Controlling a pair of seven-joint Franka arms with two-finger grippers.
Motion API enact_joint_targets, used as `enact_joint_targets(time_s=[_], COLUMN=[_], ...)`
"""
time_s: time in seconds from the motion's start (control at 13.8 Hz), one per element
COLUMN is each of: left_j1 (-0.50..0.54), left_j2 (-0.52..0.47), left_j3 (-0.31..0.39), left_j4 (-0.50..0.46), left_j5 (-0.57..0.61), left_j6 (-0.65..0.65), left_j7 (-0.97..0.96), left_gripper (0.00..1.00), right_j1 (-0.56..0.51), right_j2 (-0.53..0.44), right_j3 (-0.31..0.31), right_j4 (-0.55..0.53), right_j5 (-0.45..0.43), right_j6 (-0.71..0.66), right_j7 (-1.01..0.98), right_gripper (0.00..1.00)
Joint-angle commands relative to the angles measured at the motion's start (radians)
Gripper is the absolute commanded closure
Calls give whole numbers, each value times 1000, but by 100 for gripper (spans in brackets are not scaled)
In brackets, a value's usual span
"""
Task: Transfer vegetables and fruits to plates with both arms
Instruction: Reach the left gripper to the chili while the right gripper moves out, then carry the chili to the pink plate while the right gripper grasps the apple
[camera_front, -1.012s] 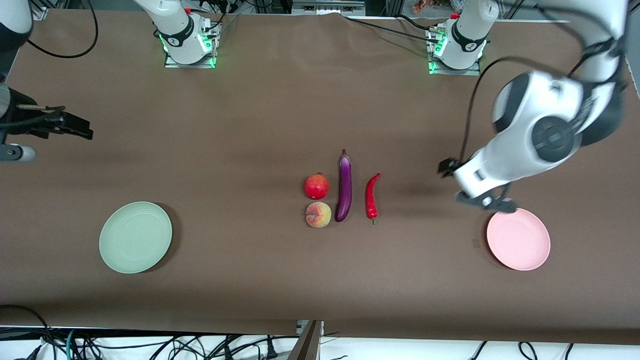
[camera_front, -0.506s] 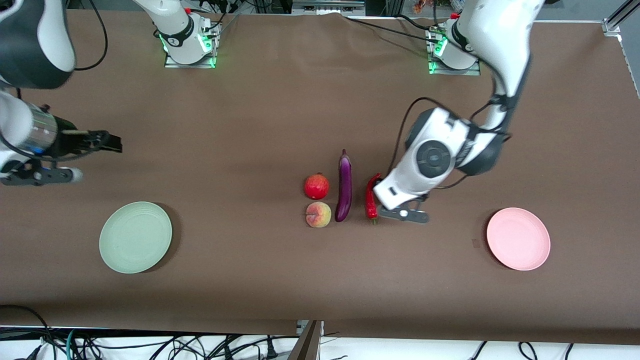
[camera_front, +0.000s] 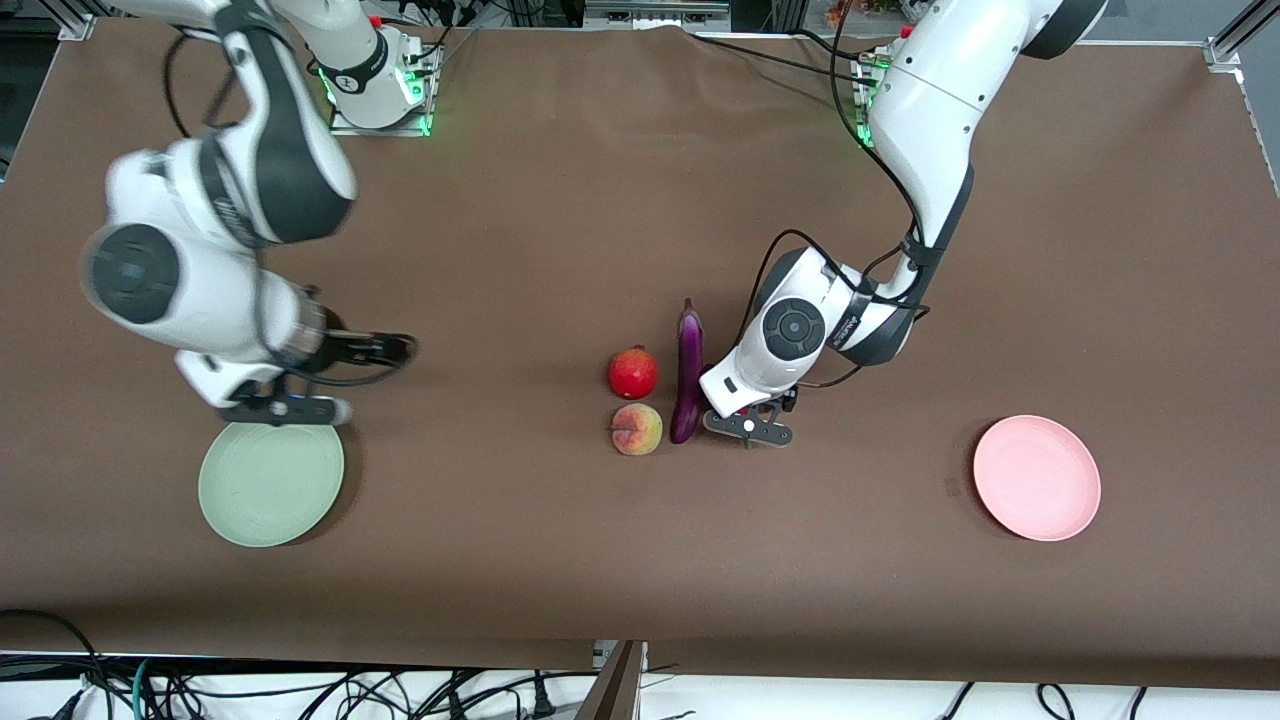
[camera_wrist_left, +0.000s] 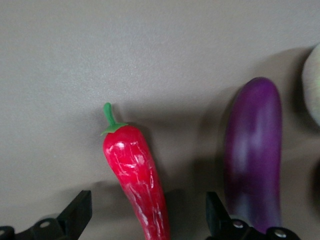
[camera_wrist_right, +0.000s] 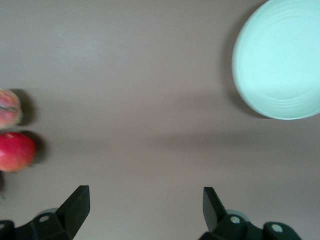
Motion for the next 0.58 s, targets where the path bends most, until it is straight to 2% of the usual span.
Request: enact_joint_targets(time_s=[0.0, 0.07, 0.14, 0.29, 0.51], left_j1=[-11, -8, -8, 1, 22], left_j2=[-10, -10, -12, -18, -71], left_j3=[10, 10, 10, 12, 26], left_j4=[-10, -10, -10, -10, 11], left_j5=[1, 1, 1, 1, 1], left_j6=[6, 3, 0, -6, -113], left_j7=[-6, -6, -6, 0, 0], left_gripper=[71, 89, 97, 100, 100], right_j1=[63, 92, 119, 175, 220], right_j2=[42, 59, 78, 119, 179], right_j3=[-5, -7, -5, -7, -5], right_j4=[4, 4, 4, 4, 4], right_j5=[38, 38, 39, 39, 41], right_j6=[65, 91, 117, 182, 260], right_j7=[118, 132, 134, 135, 135], right_gripper=[0, 0, 0, 0, 0])
